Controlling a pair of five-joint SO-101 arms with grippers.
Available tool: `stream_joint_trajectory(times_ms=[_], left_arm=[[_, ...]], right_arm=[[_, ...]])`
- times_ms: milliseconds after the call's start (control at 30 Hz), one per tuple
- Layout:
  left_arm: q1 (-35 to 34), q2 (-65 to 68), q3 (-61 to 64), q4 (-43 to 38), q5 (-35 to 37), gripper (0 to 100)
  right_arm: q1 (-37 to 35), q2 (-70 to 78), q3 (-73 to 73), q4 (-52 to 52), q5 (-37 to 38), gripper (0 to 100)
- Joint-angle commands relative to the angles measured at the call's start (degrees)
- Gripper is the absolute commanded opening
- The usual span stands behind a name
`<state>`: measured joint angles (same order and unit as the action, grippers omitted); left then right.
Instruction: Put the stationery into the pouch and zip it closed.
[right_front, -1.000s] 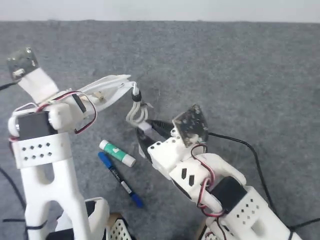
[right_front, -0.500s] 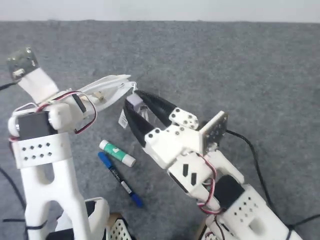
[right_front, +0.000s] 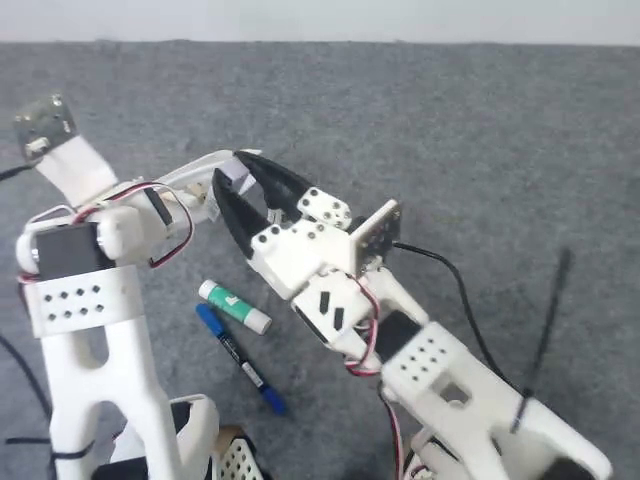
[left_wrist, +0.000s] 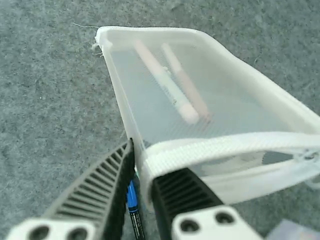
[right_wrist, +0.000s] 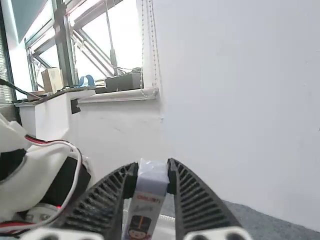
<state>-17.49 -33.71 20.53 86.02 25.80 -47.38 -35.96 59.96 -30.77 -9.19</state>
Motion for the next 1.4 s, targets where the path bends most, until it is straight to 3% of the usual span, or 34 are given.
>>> stream_joint_trajectory(times_ms=[0, 267, 533, 733, 1000, 1133, 1300, 1367], left_arm=[[0.44, -0.70, -0.92, -2.73, 0.53, 1], [0.53, -0.70, -0.92, -2.64, 0.53, 1], [0.53, -0.70, -0.92, -2.64, 0.53, 1], [0.26, -0.70, -0.84, -2.64, 0.53, 1], [0.26, -0.70, -0.75, -2.64, 0.53, 1], [0.26, -0.70, -0.75, -2.55, 0.53, 1], [0.18, -0.70, -0.75, -2.55, 0.53, 1], [0.18, -0.70, -0.66, -2.46, 0.53, 1]], right_arm=[[-0.04, 4.53, -0.70, -8.75, 0.62, 0.6], [-0.04, 18.86, -0.79, -22.46, 1.14, 0.6], [-0.66, 32.57, -1.14, -40.04, 13.98, 0.6], [-2.07, 40.66, -2.11, -46.20, 21.98, 0.6], [-4.09, 42.33, -2.02, -46.20, 24.62, 0.7], [-4.18, 41.89, -2.11, -41.01, 24.62, 1.2], [-4.18, 41.89, -2.20, -37.05, 24.62, 17.3], [-4.18, 41.80, -2.02, -37.05, 24.62, 19.1]])
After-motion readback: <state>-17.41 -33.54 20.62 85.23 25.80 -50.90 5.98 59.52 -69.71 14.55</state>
